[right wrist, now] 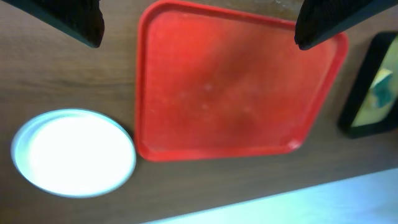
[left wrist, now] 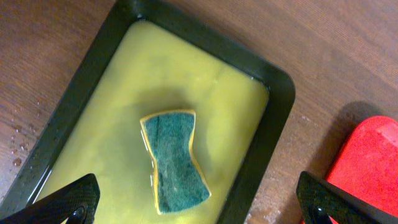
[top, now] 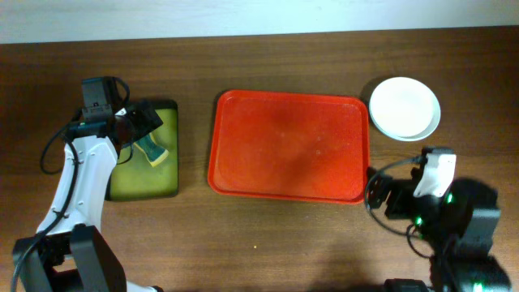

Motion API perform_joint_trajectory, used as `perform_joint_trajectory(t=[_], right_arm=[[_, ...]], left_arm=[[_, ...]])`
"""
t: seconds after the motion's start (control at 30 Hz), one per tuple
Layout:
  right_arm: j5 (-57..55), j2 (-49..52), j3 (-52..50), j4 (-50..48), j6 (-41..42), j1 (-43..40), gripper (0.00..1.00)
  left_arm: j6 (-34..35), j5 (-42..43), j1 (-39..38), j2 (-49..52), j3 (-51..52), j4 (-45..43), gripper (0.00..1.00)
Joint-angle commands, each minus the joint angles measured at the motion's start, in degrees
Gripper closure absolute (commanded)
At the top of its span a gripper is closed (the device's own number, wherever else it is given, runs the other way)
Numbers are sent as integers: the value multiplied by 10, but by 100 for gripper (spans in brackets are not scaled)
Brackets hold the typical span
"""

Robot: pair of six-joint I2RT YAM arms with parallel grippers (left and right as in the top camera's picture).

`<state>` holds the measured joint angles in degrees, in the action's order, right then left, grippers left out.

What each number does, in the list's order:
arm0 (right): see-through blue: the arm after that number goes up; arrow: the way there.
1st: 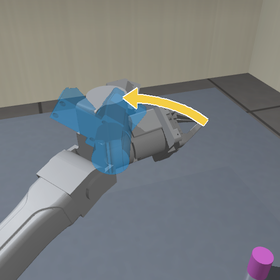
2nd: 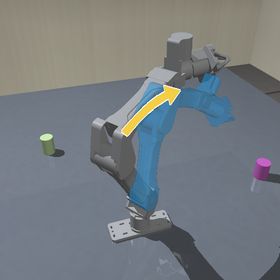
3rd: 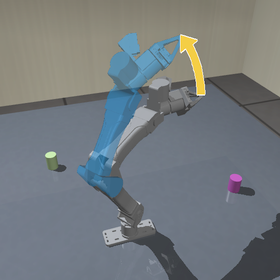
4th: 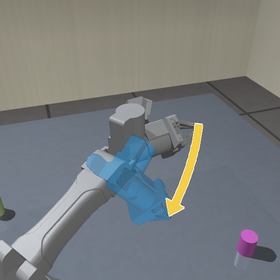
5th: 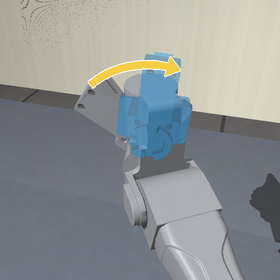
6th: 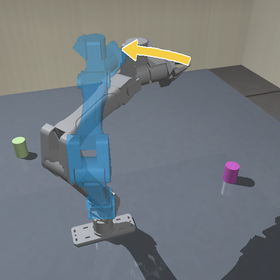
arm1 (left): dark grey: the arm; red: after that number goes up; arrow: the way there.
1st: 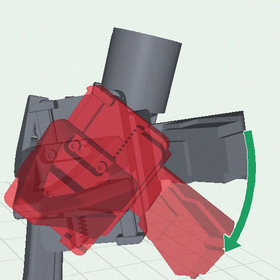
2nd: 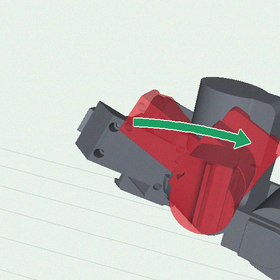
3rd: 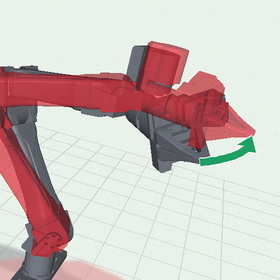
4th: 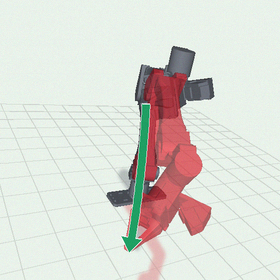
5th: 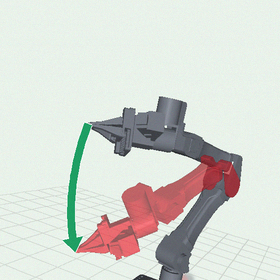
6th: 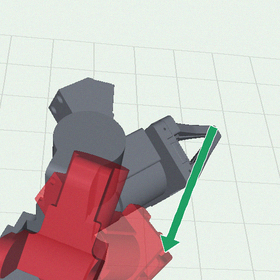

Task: Clean dirty plates on tray and stack at the side

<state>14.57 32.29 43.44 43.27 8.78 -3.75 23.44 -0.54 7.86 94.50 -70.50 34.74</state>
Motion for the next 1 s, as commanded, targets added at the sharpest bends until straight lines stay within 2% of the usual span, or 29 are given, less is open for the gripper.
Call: perform_joint_trajectory(t=[0.0, 0.13, 0.47, 0.83, 0.97], right_arm=[[-10, -75, -64, -7, -4, 20, 1], [-14, -109, -116, -51, -4, 19, 1], [-21, -308, -298, -226, -4, 19, 1], [-85, -321, -337, -287, -4, 18, 1], [-73, -321, -406, -408, -3, 19, 1]], left_arm=[[-2, 4, 2, 2, -2, -1, 1], [-2, 4, 2, 2, -2, -1, 1], [-2, 3, 2, 2, -2, -1, 1], [-2, 4, 2, 2, -2, -1, 1], [-2, 4, 2, 2, -2, -1, 1]])
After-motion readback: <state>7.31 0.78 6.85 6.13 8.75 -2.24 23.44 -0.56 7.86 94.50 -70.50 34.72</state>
